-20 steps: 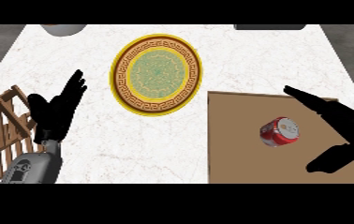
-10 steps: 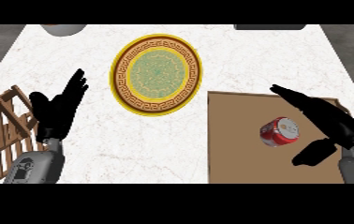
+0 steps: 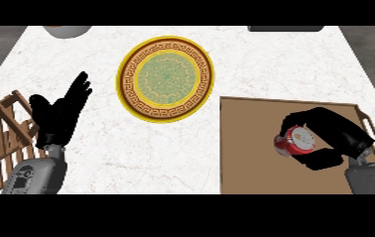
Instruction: Pick the can from the tray and place it in the plate
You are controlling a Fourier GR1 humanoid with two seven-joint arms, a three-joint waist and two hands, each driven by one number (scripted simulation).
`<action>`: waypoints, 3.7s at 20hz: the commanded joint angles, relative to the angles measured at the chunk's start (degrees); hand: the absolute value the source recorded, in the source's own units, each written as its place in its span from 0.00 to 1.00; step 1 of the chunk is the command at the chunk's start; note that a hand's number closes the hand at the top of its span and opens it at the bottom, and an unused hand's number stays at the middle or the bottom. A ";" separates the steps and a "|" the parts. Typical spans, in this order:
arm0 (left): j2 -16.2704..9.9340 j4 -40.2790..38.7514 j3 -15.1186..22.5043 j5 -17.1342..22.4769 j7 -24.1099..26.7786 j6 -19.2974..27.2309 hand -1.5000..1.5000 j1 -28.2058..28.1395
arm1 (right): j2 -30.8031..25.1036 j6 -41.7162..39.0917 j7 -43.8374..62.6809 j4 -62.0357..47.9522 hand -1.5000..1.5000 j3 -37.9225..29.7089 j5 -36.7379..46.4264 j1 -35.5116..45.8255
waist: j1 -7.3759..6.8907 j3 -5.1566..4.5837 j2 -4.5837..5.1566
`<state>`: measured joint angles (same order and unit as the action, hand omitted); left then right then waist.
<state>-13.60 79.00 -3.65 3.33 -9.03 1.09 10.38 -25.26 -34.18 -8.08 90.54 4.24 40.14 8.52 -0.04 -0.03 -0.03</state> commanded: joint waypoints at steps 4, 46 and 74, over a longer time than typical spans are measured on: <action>-0.56 0.05 -2.45 0.21 1.92 -3.16 0.50 -1.04 | 4.03 2.63 -2.37 -0.67 1.00 -0.37 2.73 -1.12 | 0.01 0.03 0.02; 3.85 -2.17 2.68 -2.46 0.12 -1.68 0.50 5.53 | 25.23 59.58 86.88 -30.91 1.00 24.93 32.01 46.36 | -7.09 -0.07 1.24; 3.49 -1.51 1.72 -3.17 0.30 -1.11 0.50 2.18 | 25.24 95.96 68.69 -33.26 0.00 30.85 0.43 51.61 | -4.45 0.02 0.57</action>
<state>-10.41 77.73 -2.17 0.36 -9.71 0.09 14.20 -0.34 52.25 55.38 54.37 35.26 44.46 60.00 -4.47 0.00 0.57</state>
